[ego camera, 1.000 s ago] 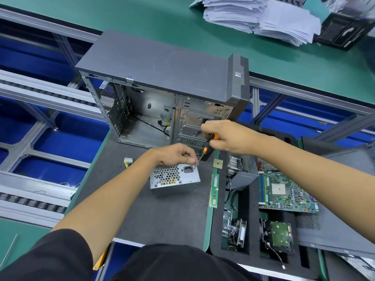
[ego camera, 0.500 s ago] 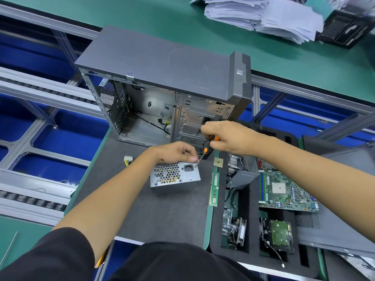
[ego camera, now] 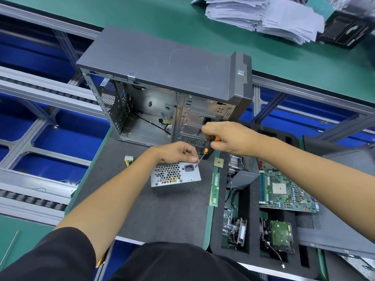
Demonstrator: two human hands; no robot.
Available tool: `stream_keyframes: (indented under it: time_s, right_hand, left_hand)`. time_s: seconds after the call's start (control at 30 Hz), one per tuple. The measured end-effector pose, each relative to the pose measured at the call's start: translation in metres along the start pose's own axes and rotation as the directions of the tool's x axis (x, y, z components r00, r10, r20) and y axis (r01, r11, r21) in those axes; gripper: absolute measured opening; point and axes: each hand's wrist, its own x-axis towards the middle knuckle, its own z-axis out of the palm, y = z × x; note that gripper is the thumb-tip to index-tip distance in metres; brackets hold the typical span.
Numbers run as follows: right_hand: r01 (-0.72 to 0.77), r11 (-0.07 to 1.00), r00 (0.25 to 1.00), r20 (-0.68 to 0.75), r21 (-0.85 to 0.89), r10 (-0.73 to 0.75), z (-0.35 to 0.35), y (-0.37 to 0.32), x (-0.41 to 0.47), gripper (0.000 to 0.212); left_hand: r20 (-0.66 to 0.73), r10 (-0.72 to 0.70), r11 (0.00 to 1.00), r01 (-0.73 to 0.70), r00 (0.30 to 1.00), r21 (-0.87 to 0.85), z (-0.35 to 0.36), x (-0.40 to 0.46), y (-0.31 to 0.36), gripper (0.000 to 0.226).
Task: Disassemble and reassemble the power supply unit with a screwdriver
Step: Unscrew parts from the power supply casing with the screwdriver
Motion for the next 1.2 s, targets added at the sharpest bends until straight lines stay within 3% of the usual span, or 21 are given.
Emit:
stream_keyframes:
  time_s: [0.57,0.77,1.0,1.2]
  right_hand:
    - [0.018,1.0,1.0,0.004,0.017,-0.018,-0.0016,-0.0007,-0.0011,0.02]
    - [0.012,1.0,1.0,0.01,0.026,-0.013,-0.0026,-0.0011,-0.0009,0.024]
    - [0.006,1.0,1.0,0.017,0.024,-0.007,-0.0036,-0.0023,-0.0008,0.02]
    - [0.036,0.999,0.997,0.064,0.005,-0.036,-0.006,-0.0057,0.0012,0.017]
  left_hand:
    - [0.004,-0.02,1.0,0.02,1.0,-0.013,-0.002,0.0006,0.0,0.011]
    - [0.033,0.02,1.0,-0.021,0.999,0.023,-0.0032,-0.001,0.0007,0.016]
    - [0.05,-0.036,0.991,0.029,0.998,0.127,-0.0022,-0.0015,0.006,0.025]
    - [0.082,-0.009,1.0,0.009,0.997,-0.004,-0.0012,0.0014,0.0027,0.009]
